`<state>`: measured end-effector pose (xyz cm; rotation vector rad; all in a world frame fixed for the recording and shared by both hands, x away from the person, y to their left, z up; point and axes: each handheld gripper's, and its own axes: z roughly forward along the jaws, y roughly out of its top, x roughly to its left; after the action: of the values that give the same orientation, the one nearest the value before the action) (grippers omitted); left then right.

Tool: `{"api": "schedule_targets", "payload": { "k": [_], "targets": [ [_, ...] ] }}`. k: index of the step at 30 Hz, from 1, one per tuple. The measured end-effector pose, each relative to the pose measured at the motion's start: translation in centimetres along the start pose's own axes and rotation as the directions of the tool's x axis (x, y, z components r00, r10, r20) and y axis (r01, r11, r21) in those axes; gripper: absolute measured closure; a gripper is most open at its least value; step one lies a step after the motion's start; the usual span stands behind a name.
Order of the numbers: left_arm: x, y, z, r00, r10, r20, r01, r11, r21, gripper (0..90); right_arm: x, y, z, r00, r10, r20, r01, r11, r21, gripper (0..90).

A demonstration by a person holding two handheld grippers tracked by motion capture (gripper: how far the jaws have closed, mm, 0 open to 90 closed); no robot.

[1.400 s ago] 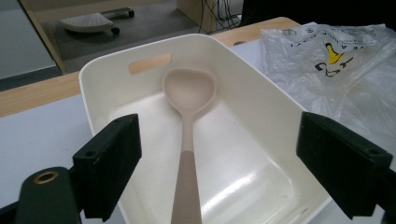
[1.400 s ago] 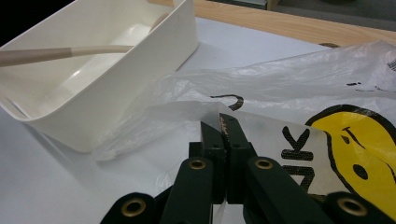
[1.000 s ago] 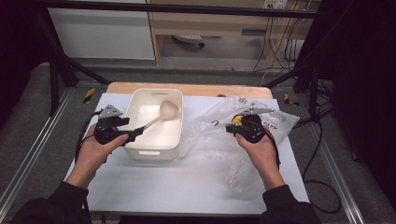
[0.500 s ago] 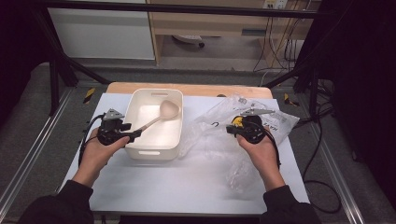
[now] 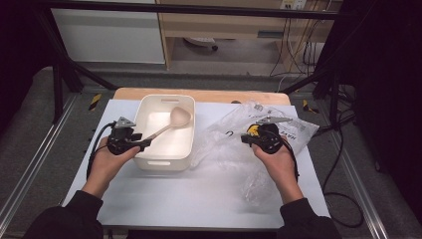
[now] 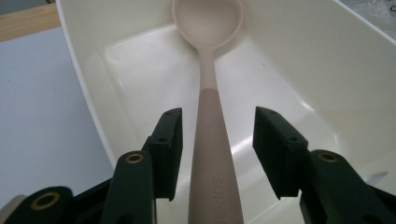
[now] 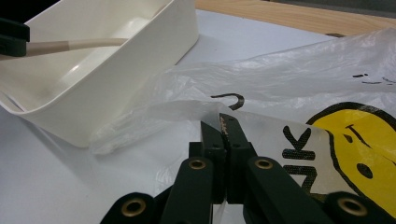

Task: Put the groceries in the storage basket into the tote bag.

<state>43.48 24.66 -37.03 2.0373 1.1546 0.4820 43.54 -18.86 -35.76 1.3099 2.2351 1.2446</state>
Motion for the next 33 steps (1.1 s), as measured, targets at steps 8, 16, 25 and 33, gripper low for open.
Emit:
{"api": "schedule_targets", "payload": {
  "k": [8, 16, 25, 33],
  "targets": [
    [-0.1, 0.1, 0.5, 0.9999, 0.014, -0.009, -0.014, 0.9997, 0.022, 53.2, -0.1, 0.0, -0.1, 1.0000, 0.004, 0.000, -0.004, 1.000, 0.003, 90.0],
    [-0.2, 0.1, 0.9, 0.9995, 0.027, -0.016, -0.026, 0.9988, 0.042, 53.6, -0.3, -0.3, 0.1, 1.0000, 0.009, -0.001, -0.009, 1.000, 0.003, 90.0],
    [-0.2, -0.1, 1.4, 0.9993, 0.031, -0.023, -0.029, 0.9981, 0.054, 58.0, -0.3, -0.3, 0.1, 1.0000, 0.006, -0.003, -0.006, 1.000, 0.005, 90.0],
    [-0.3, -0.1, 1.5, 0.9996, 0.024, -0.017, -0.023, 0.9981, 0.057, 63.3, -0.2, -0.2, 0.0, 1.0000, 0.006, -0.004, -0.006, 1.000, 0.005, 90.0]
  ]
}}
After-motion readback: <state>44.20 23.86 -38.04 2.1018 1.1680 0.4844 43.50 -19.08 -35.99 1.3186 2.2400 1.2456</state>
